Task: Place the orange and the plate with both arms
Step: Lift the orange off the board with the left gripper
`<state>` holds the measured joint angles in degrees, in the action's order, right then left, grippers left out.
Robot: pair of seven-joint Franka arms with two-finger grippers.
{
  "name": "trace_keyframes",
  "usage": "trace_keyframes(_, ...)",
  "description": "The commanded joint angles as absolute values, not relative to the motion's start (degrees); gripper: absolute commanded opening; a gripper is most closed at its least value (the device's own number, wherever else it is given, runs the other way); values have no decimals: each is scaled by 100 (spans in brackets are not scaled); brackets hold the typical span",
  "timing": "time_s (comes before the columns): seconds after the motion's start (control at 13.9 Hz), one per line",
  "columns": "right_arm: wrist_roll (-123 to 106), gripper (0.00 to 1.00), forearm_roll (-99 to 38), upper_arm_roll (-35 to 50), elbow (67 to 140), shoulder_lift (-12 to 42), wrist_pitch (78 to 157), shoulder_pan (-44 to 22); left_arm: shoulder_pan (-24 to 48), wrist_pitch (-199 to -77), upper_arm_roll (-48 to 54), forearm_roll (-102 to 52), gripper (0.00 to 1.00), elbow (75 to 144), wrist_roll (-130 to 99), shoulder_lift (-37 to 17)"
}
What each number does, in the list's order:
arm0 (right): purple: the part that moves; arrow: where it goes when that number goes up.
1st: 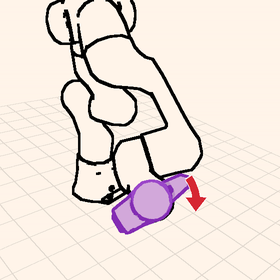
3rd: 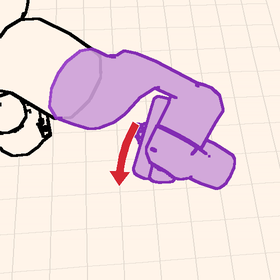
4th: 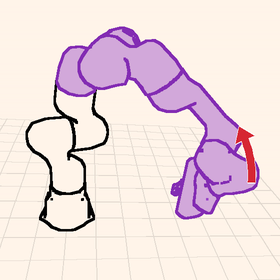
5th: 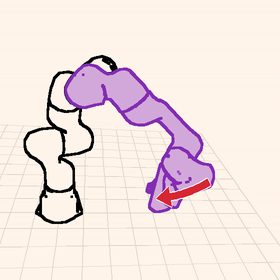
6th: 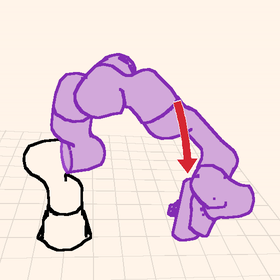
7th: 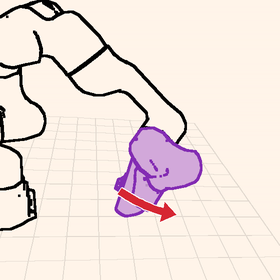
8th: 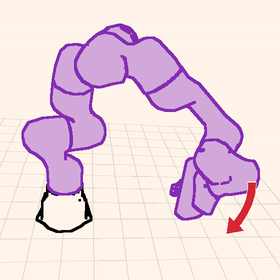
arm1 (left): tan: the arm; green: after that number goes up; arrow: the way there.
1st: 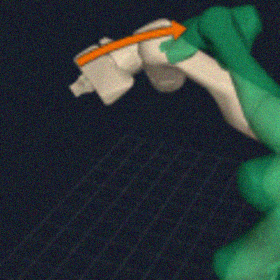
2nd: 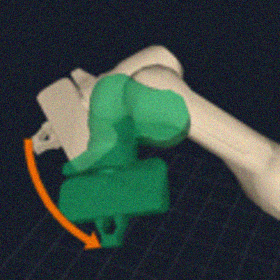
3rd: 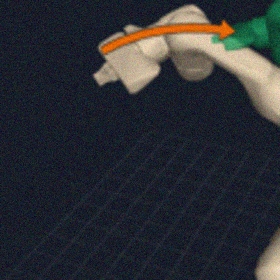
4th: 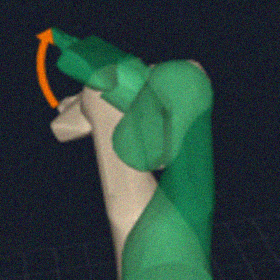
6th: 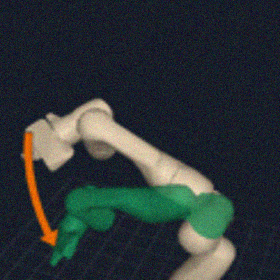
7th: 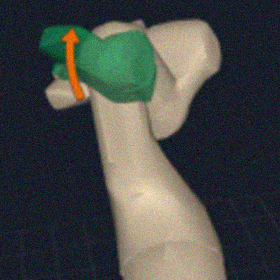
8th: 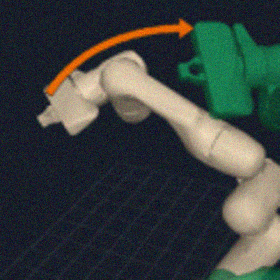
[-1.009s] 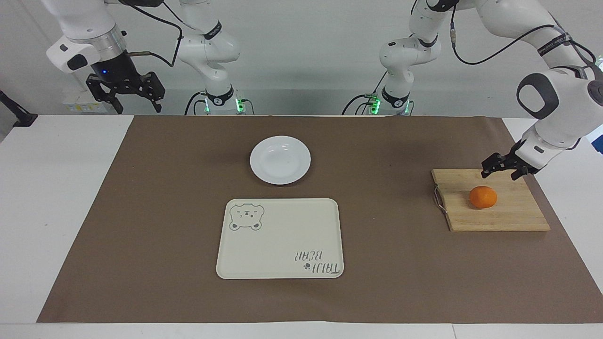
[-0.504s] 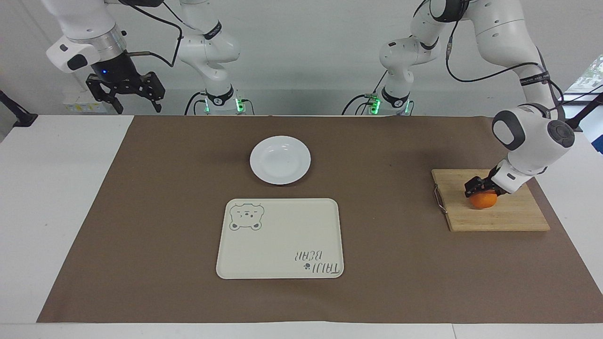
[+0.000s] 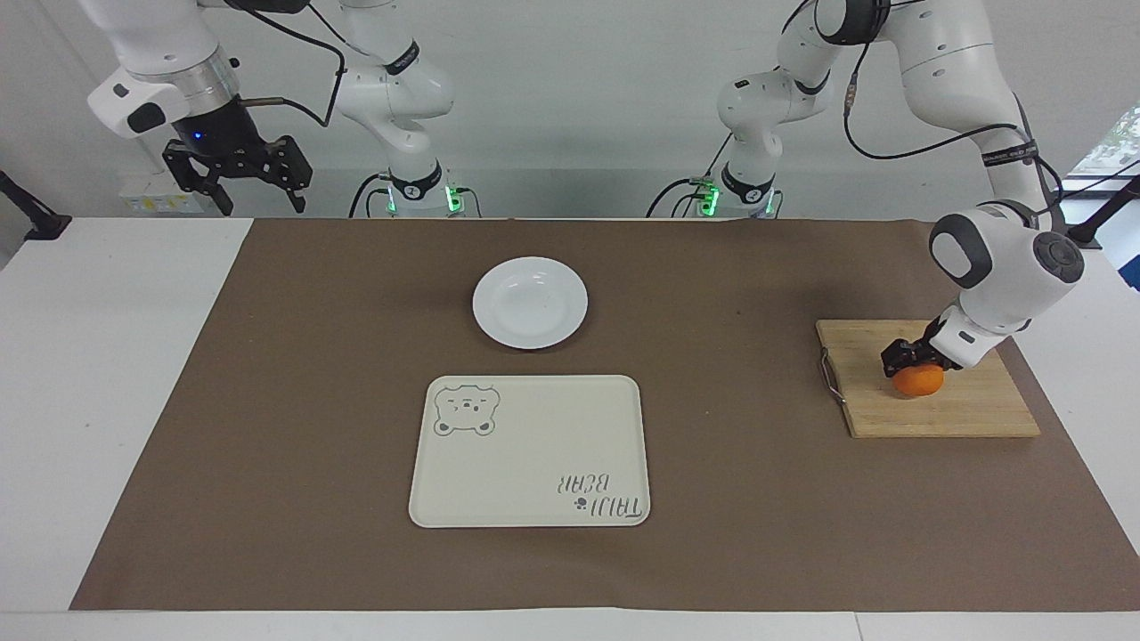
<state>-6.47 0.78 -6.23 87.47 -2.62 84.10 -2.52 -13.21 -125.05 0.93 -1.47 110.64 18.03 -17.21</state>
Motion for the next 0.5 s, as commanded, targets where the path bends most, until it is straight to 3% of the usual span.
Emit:
trace_keyframes(0.0,-598,100,79,-589,8886,-396,8464,-211,-1327,-12235,114,-193,0,10908,1732,-1504)
trace_keyframes(0.43,-598,100,79,-589,8886,-396,8464,-211,-1274,-11419,176,-193,0,10530,1223,-1020)
